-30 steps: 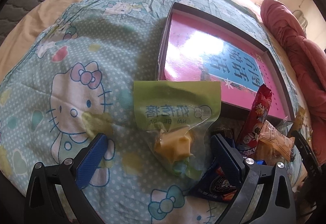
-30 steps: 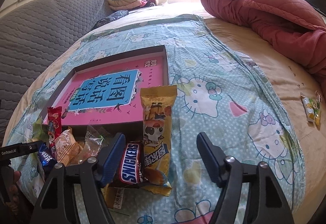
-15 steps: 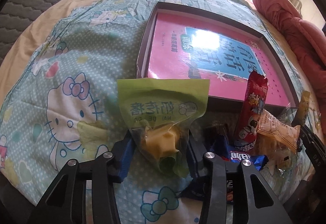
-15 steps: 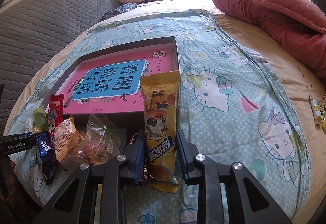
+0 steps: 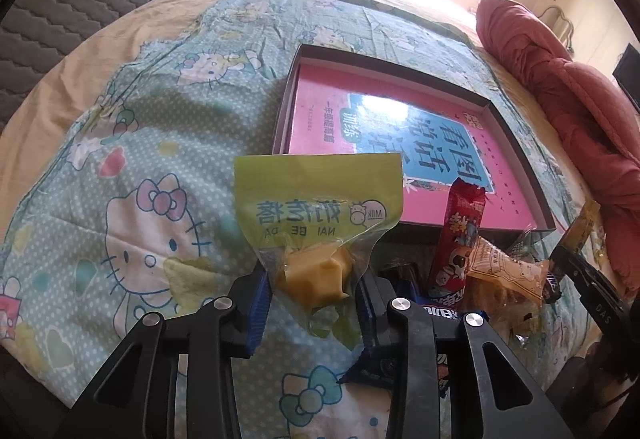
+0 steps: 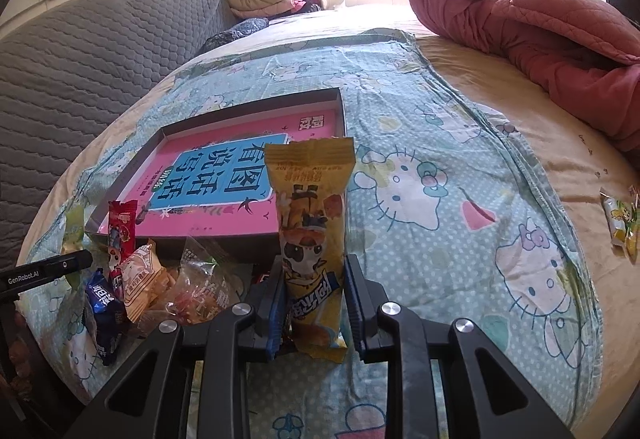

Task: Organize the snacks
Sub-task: 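Carry the green-labelled bag over the pink tray while the right gripper carries the yellow bar there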

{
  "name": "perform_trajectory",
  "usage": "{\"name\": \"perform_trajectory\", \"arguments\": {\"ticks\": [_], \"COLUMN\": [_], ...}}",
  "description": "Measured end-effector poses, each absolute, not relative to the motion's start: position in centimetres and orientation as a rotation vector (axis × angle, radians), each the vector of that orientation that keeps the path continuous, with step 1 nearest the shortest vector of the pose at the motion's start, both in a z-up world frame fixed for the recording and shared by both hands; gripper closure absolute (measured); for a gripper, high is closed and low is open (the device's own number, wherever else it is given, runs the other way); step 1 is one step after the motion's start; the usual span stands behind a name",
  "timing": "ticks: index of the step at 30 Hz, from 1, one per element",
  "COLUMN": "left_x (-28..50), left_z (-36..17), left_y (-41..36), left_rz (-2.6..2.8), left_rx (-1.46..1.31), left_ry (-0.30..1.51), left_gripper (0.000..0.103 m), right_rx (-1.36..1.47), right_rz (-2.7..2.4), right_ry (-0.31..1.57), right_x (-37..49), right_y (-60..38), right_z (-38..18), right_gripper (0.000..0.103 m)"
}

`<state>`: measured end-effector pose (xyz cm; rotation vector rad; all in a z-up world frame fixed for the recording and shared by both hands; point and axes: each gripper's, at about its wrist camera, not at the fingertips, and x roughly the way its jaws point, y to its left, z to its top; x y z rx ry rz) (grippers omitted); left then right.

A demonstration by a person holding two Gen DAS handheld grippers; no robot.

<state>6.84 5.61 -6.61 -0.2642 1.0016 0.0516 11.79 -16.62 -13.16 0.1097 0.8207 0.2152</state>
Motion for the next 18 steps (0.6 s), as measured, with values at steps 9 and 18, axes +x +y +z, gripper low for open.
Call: {"name": "perform_trajectory", "arguments": {"ticks": [9,18], "left_x": [6.0,6.8], "left_z": [-4.0,-2.4], "left_y": [5.7,5.3], "left_rz": [0.035,0.026], "left_rx": [-0.243,-0.210], "left_ry": [0.922,0.876], "left_gripper": [0.064,0.064], "right_rx": [0.130,0.169], "right_rz": [0.215,0.241], "right_ry": [0.765,0.689], "right_x": [11.5,11.9], "right_y": [-17.0,-16.9], "right_z": [-11.3,-8.7], "right_gripper": [0.075,0.075]}}
